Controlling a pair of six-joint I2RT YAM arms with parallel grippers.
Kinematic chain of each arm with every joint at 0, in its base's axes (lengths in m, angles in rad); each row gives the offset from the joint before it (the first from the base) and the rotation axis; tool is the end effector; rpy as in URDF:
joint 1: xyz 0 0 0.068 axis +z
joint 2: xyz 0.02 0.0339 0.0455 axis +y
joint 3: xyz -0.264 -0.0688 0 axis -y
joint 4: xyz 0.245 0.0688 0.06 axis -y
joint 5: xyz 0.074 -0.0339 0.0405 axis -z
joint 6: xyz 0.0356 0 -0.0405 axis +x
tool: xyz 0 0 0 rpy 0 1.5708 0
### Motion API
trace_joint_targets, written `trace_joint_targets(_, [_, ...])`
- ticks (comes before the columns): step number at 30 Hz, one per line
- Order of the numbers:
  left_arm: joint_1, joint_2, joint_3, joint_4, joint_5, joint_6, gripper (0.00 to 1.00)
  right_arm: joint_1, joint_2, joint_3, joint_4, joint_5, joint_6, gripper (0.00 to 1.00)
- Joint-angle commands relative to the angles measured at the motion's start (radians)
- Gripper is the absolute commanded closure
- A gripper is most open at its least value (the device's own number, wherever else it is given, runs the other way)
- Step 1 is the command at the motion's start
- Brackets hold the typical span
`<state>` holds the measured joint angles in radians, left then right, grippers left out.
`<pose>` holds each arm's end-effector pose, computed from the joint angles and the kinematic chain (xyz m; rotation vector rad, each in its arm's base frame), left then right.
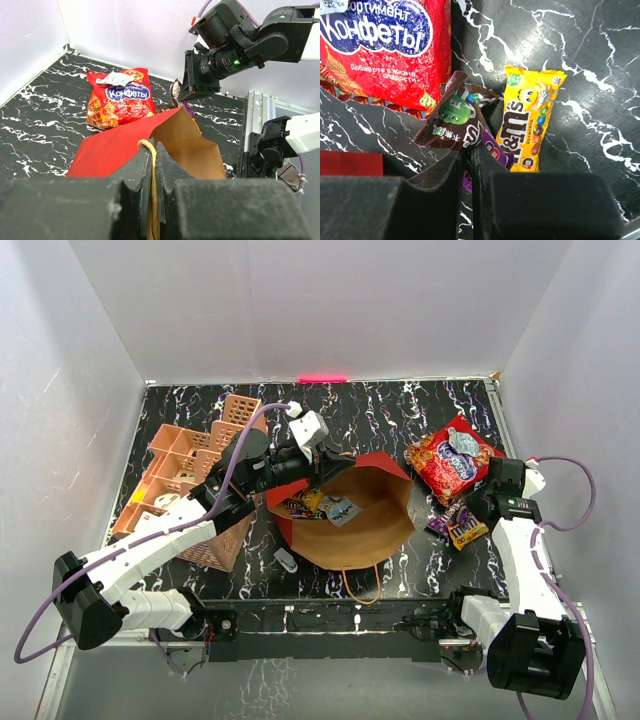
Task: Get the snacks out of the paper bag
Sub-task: Place the snack at the center of the board.
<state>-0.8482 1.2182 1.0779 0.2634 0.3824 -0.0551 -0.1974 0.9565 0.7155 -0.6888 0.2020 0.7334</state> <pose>0.1792 -0.2233 0.3996 0.8842 1.2593 -1.0039 0.1802 -0.0433 0.2418 1.1840 2.1723 -0.0243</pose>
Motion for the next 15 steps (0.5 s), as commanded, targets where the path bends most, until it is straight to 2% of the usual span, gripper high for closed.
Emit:
trace_joint_targets(1, [-0.004,-0.031,0.004,0.037,0.017,0.0,1.0,-0.006,0.002,-0.006,0.047,-0.031,0.088,0.89])
trace_joint_targets(10, [-0.004,-0.025,0.005,0.039,0.025,-0.006,1.0,-0.012,-0.012,-0.078,0.114,-0.024,0.151,0.83])
trace_joint_targets(15, [-0.006,-0.026,0.005,0.036,0.02,-0.001,1.0,-0.011,-0.031,-0.101,0.141,-0.018,0.123,0.66])
